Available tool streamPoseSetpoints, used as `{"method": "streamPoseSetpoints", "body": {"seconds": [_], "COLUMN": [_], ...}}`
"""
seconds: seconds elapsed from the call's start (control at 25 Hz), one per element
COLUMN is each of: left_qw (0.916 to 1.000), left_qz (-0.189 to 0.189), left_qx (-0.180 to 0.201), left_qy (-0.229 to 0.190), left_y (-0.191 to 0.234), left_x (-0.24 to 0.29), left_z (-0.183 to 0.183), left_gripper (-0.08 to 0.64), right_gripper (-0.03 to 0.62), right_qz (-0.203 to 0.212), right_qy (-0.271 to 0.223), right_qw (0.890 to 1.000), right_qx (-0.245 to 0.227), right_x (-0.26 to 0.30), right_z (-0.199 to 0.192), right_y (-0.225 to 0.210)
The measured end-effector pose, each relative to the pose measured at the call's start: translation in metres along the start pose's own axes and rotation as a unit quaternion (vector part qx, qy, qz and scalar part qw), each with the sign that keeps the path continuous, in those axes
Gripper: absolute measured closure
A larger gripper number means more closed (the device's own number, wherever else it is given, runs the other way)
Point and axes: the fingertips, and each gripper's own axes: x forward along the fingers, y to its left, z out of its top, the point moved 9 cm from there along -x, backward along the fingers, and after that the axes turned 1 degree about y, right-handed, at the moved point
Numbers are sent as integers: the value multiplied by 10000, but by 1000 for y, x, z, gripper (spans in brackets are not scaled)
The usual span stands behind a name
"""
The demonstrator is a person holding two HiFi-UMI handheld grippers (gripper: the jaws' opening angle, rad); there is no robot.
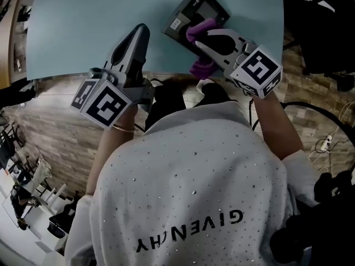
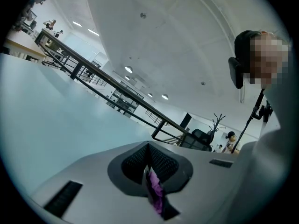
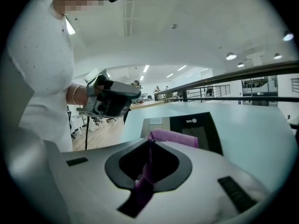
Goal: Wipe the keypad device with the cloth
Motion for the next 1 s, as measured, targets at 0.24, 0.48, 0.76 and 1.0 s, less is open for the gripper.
{"method": "streamPoseSetpoints", "body": {"seconds": [0.24,0.48,0.76,1.0], "left_qw": [10000,10000,10000,9999], "left_qz": [-8,12,34,76], "left_qx": [-9,-8,-19,-19], "left_qy": [13,42,91,93], "left_y": [0,1,3,6], "left_x": [-1,0,2,4], "left_z": [-1,1,2,3], "left_gripper": [560,560,560,560], "right_gripper": [571,571,570,569], "right_qz": [-551,-950,-1269,-1516], "right_qy": [88,34,-49,-135], "right_qw": [9984,9951,9901,9833], "right_qx": [-1,265,591,996], "right_x": [-4,-9,-14,-18], "right_z": [-3,-4,-2,-6], "right_y": [-20,-37,-58,-75]}}
